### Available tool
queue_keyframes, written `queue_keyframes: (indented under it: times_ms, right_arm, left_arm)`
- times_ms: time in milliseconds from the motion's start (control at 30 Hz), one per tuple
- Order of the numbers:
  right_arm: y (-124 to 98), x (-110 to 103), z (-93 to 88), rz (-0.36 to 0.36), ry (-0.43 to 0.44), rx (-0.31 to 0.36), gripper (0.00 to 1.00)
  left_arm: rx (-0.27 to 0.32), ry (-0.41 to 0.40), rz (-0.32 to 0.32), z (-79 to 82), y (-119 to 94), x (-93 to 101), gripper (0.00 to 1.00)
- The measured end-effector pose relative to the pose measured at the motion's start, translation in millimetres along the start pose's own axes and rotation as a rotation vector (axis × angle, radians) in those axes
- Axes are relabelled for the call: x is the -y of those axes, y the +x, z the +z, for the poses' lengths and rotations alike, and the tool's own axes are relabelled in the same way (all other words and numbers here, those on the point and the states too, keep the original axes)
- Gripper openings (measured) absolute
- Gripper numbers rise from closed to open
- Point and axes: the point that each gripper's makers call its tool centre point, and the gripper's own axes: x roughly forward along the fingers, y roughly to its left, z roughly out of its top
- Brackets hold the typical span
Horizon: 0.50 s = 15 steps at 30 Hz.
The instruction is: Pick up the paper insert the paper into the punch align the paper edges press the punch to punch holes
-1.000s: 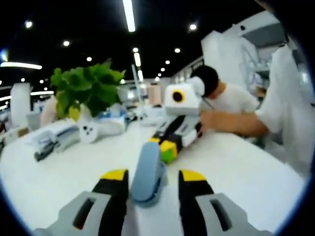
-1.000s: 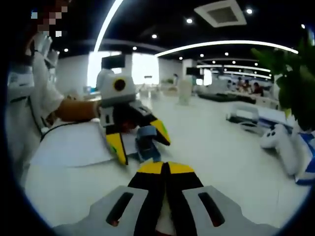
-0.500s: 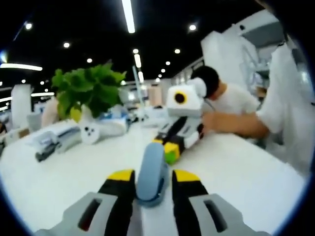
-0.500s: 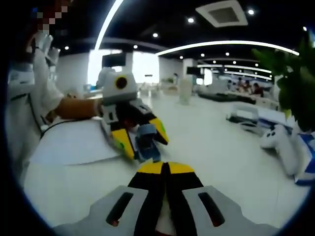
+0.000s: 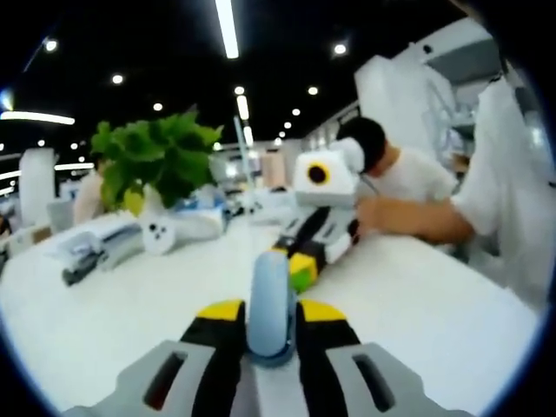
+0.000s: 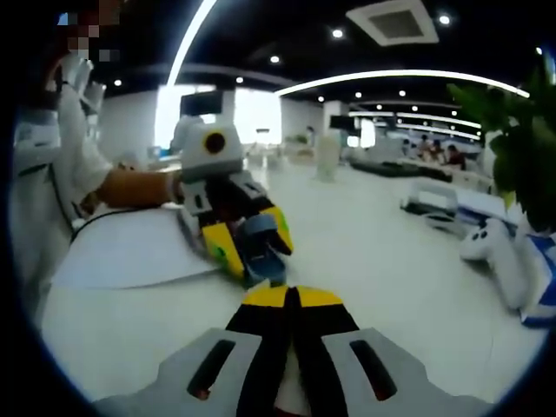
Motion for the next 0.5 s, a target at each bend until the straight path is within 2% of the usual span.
queue_keyframes:
  times_ms: [367, 433, 500]
  right_arm:
    - [-1.5, -0.3, 0.1, -0.007, -0.004, 0.0, 0.05]
    - [-3.9, 0.5, 3.3, -0.02, 0.007, 0.015, 0.05]
    - [-7.5, 1.9, 13.6, -0.055, 0.026, 0.066, 0.05]
  left_arm:
    - [0.002, -0.008, -0.003, 0.0, 0.6, 0.1, 0.24]
    - [0.003, -0.012, -0.004, 0.2, 0.4, 0.6, 0.24]
    - [0.004, -0.013, -0.004, 0.3, 0.5, 0.6, 0.24]
